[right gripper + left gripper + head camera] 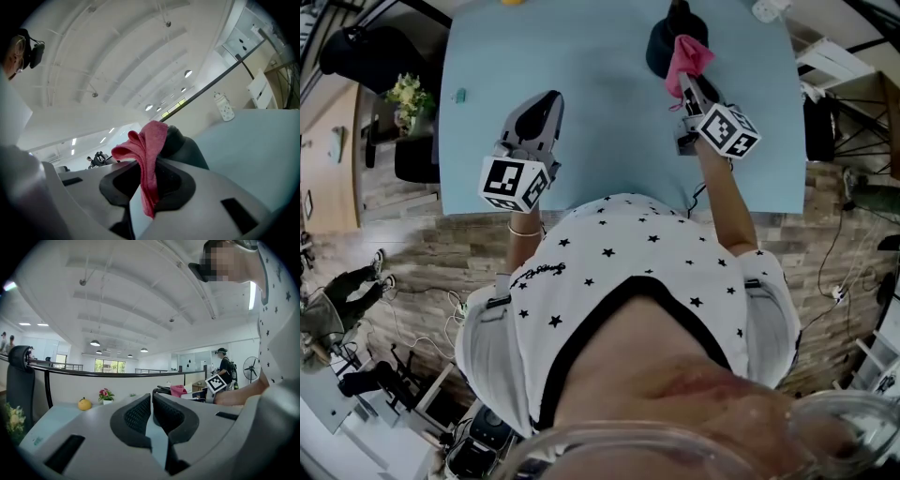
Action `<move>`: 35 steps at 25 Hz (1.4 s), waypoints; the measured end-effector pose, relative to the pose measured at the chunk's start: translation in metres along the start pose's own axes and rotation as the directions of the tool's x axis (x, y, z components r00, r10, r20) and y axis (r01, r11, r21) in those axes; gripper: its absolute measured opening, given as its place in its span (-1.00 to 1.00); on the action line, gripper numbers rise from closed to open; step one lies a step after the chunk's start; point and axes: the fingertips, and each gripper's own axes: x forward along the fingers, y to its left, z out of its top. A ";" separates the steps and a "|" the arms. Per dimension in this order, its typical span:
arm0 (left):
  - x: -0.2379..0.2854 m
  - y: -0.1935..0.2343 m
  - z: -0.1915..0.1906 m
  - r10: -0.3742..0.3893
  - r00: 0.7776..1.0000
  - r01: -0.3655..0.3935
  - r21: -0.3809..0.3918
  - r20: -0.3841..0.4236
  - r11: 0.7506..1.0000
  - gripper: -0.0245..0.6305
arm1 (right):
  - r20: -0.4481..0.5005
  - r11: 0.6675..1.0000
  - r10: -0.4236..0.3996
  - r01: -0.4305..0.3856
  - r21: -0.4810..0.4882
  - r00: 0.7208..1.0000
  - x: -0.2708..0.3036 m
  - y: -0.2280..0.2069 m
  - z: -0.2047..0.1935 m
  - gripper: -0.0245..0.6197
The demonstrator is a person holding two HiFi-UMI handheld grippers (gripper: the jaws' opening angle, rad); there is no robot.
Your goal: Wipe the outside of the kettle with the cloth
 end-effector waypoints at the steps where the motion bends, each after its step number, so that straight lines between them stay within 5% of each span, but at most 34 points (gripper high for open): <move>1: 0.000 0.000 0.000 0.003 1.000 -0.003 0.000 0.001 1.000 -0.80 | -0.009 1.000 -0.018 0.018 0.006 1.000 0.000 -0.007 -0.002 -0.71; 35: -0.004 0.015 -0.004 0.060 0.998 -0.060 -0.011 -0.016 0.998 -0.80 | -0.250 0.967 -0.242 0.255 0.021 0.938 0.012 -0.095 -0.083 -0.71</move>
